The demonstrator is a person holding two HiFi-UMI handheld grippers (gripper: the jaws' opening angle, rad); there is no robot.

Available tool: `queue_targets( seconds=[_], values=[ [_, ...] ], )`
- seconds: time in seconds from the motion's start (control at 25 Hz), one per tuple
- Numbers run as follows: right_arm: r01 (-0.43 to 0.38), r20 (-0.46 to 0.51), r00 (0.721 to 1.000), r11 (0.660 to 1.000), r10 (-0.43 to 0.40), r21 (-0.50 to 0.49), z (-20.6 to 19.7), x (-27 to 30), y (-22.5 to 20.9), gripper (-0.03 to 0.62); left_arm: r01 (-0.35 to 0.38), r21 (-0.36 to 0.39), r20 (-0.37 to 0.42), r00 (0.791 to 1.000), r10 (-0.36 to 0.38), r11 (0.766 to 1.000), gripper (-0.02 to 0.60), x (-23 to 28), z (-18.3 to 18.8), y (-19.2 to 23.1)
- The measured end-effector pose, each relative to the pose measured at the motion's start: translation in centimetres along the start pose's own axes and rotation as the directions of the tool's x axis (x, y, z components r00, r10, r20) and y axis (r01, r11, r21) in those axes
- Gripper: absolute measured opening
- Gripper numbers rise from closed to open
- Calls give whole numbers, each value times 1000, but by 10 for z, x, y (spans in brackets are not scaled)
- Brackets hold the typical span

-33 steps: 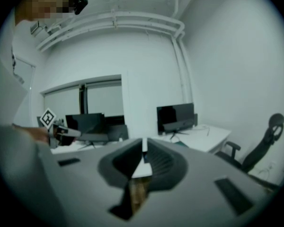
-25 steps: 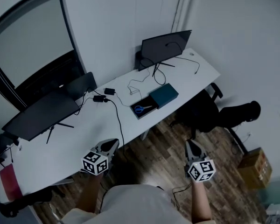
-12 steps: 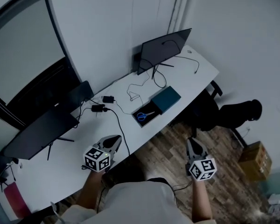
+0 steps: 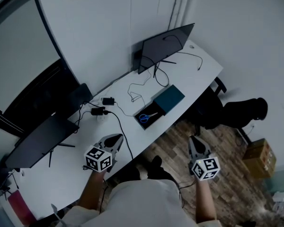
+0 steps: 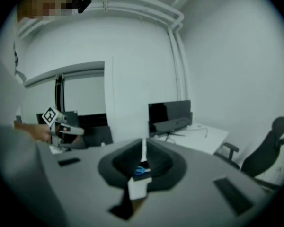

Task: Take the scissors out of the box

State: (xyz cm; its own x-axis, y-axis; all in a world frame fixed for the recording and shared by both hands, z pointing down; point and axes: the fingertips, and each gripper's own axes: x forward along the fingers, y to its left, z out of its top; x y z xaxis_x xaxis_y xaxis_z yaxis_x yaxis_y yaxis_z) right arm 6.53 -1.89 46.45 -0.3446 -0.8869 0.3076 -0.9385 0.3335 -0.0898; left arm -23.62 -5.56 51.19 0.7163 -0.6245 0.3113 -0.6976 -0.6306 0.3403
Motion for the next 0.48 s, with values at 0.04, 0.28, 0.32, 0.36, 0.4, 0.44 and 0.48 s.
queue_targets(
  seconds=[0.04,0.28,0.32,0.36,0.4,0.44,0.48],
  values=[
    [-4,-1,1000,1000,4,0,0,4,-2,38,-3,-1,1,1000,3,1000,31,3,1,2],
    [-55,-6,998,998,55,3,3,36,-24,38,-39,-7,9,999,39,999,31,27,7,10],
    [-69,-10,998,998,69,1,3,43,-28,38,-47,-9,11,999,47,999,31,32,8,10],
    [-82,-14,997,997,82,0,4,50,-33,38,-55,-13,12,998,56,998,31,37,9,11],
    [-95,-18,995,995,95,-2,4,57,-38,38,-63,-17,15,998,63,998,31,43,11,11],
    [-109,-22,994,994,109,-4,6,63,-43,38,-70,-22,17,997,70,997,31,48,12,12],
    [-124,-27,992,992,123,-8,6,70,-48,38,-76,-25,19,997,77,997,31,54,13,12]
  ],
)
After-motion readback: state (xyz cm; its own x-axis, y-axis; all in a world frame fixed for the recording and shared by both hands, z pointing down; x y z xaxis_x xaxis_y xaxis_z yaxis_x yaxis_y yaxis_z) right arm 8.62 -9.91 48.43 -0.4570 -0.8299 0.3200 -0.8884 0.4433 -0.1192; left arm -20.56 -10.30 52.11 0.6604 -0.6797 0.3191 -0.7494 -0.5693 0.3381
